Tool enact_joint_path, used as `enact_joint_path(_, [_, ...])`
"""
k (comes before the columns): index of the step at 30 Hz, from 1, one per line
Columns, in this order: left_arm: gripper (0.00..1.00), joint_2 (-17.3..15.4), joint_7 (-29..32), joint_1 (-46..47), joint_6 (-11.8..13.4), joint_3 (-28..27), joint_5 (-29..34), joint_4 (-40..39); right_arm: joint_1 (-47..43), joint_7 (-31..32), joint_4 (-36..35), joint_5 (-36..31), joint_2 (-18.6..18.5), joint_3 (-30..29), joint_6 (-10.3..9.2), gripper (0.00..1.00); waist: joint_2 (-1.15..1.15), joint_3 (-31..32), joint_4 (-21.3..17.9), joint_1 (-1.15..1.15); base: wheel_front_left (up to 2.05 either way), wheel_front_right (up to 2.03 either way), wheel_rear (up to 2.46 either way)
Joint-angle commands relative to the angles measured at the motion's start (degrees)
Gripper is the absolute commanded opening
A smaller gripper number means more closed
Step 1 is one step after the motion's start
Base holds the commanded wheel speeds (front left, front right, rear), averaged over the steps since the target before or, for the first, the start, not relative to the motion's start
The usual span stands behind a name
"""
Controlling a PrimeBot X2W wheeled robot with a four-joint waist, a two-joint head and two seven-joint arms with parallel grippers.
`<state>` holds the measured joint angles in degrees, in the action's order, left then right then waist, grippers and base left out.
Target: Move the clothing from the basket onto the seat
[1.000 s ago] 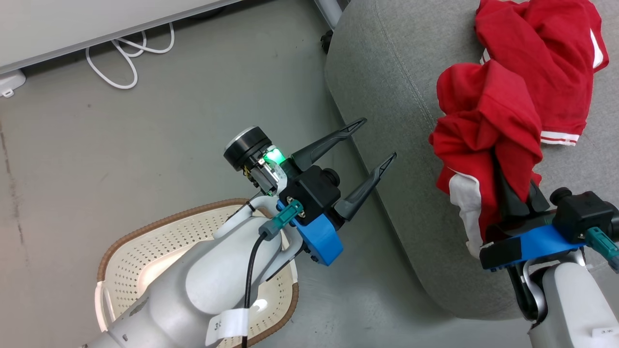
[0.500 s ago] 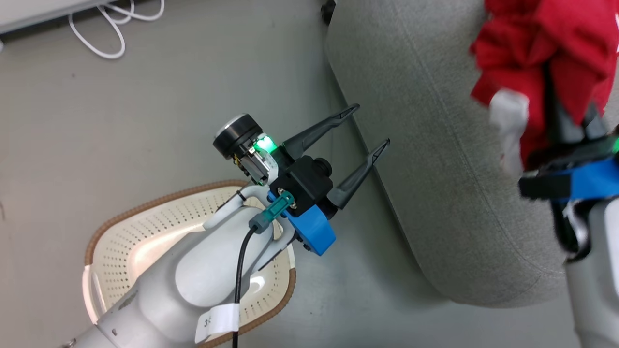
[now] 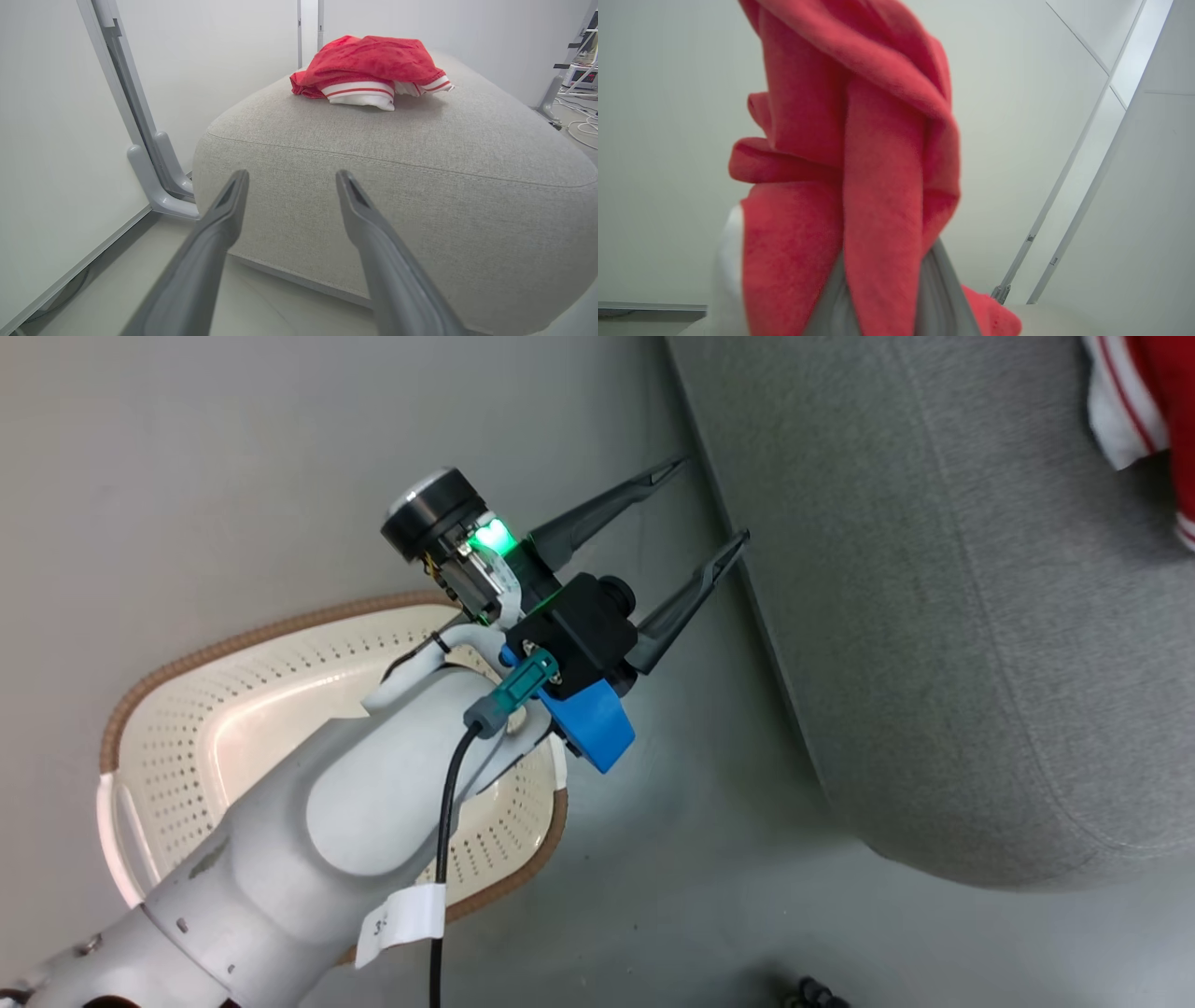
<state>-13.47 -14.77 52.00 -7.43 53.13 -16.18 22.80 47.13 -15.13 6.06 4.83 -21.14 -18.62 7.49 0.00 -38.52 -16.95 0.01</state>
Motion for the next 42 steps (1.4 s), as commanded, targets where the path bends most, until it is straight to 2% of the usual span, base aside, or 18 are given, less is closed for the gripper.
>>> enact_joint_path(1, [1.0, -0.5, 0.1, 1.3, -0.1, 0.3, 0.3, -0.3, 1.4, 0.0, 0.6, 0.2, -1.2, -1.5, 0.01, 0.0, 0.0, -2.5, 0.4, -0.01, 0.0, 0.0, 0.0])
enact_joint_path(7, [1.0, -1.5, 0.6, 2.9, -0.1, 0.3, 0.6, -1.0, 3.8, 0.0, 5.2, 0.8, -4.5, -7.2, 0.01, 0.0, 0.0, -5.9, 0.4, -0.01, 0.0, 0.0, 0.0])
enact_joint_path(12, [1.0, -2.0, 1.0, 3.7, 0.0, 0.5, 0.8, -1.6, 4.0, 0.0, 10.0, 0.4, -3.8, -9.5, 0.01, 0.0, 0.0, -7.7, 0.4, -0.01, 0.0, 0.0, 0.0])
enact_joint_path(22, [1.0, -2.6, 1.4, 4.5, 0.3, 0.9, 0.6, -2.1, 1.7, 0.0, 17.8, -0.8, -0.1, -8.5, 0.01, 0.0, 0.0, -9.2, 0.6, -0.01, 0.0, 0.0, 0.0])
enact_joint_path(31, [1.0, -2.9, 1.4, 4.6, 0.8, 1.3, 0.1, -2.2, 1.4, 0.0, 23.0, 0.3, -0.2, -6.9, 0.01, 0.0, 0.0, -9.5, 0.6, -0.01, 0.0, 0.0, 0.0])
enact_joint_path(32, [1.0, -2.9, 1.4, 4.6, 0.8, 1.4, 0.2, -2.2, 1.5, 0.0, 23.2, 0.4, -0.4, -6.8, 0.01, 0.11, 0.0, -9.5, 0.6, -0.01, 0.0, 0.0, 0.0])
enact_joint_path(33, [1.0, -2.9, 1.4, 4.6, 0.8, 1.4, 0.1, -2.1, 1.6, 0.0, 23.3, 0.6, -0.6, -6.8, 0.01, 0.75, 0.0, -9.4, 0.6, -0.01, 0.0, 0.0, 0.0])
enact_joint_path(34, [1.0, -2.9, 1.3, 4.7, 0.8, 1.5, 0.1, -2.1, 1.5, 0.0, 23.2, 0.7, -0.6, -6.8, 0.01, 1.0, 0.0, -9.3, 0.6, -0.01, 0.0, 0.0, 0.0])
enact_joint_path(42, [1.0, -2.1, 0.5, 3.7, 1.2, 1.6, -0.6, -1.3, -2.7, 0.0, 20.0, 0.3, 0.2, -5.9, 0.01, 1.0, 0.0, -6.2, 0.9, -0.01, 0.0, 0.0, 0.0])
